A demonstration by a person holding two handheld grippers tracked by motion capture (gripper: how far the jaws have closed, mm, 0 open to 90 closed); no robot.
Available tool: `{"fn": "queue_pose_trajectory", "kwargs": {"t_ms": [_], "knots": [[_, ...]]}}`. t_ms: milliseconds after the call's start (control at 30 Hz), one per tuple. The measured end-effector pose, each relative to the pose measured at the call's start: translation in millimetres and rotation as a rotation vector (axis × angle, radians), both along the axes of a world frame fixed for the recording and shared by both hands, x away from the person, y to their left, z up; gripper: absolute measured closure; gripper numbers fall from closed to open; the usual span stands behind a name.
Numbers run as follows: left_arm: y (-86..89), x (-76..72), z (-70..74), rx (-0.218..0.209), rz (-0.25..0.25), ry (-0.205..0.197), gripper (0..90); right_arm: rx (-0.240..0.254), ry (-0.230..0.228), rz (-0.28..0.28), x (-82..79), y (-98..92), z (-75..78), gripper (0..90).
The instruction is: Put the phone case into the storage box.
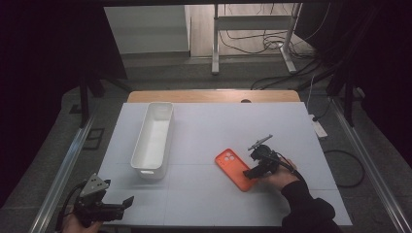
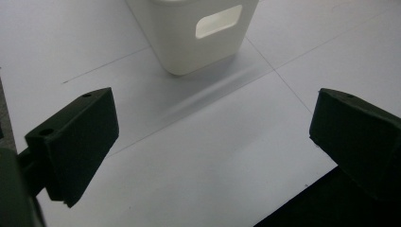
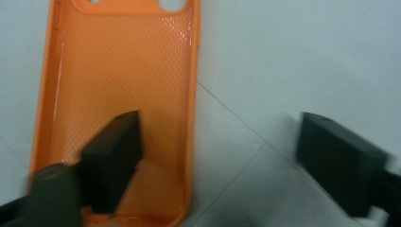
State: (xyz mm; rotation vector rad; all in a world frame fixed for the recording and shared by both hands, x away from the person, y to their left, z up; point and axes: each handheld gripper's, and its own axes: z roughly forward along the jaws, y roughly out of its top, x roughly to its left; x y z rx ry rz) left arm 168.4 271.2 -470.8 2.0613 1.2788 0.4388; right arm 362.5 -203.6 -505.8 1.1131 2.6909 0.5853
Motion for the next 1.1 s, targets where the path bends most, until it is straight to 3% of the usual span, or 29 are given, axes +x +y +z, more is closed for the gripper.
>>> {"fn": "queue_pose_trajectory", "kwargs": {"t_ms": [233,267,533,800,933,1100], "knots": [[-0.4,0.0,0.0,0.003,0.001,0.002,2.9,0.018,0.013,0.037,-0.8,-2.2,5.6,56.8],[-0.5,0.0,0.0,0.003,0.000,0.002,2.9,0.018,0.013,0.037,-0.8,-2.2,5.6,56.8],[-0.6,0.1,0.1,0.005,0.001,0.003,2.8,0.049,0.075,0.057,1.1,-1.2,7.2,84.9],[-0.1,0.6,0.0,-0.003,-0.007,0.006,2.8,0.038,0.097,0.011,1.2,2.4,8.7,88.4],[1.5,2.7,-0.5,-0.025,-0.015,0.029,3.5,0.037,0.096,0.007,0.8,2.5,9.1,88.7],[1.0,1.8,0.6,-0.028,-0.036,0.015,2.2,0.041,0.072,-0.010,-0.2,0.6,13.2,89.1]]}}
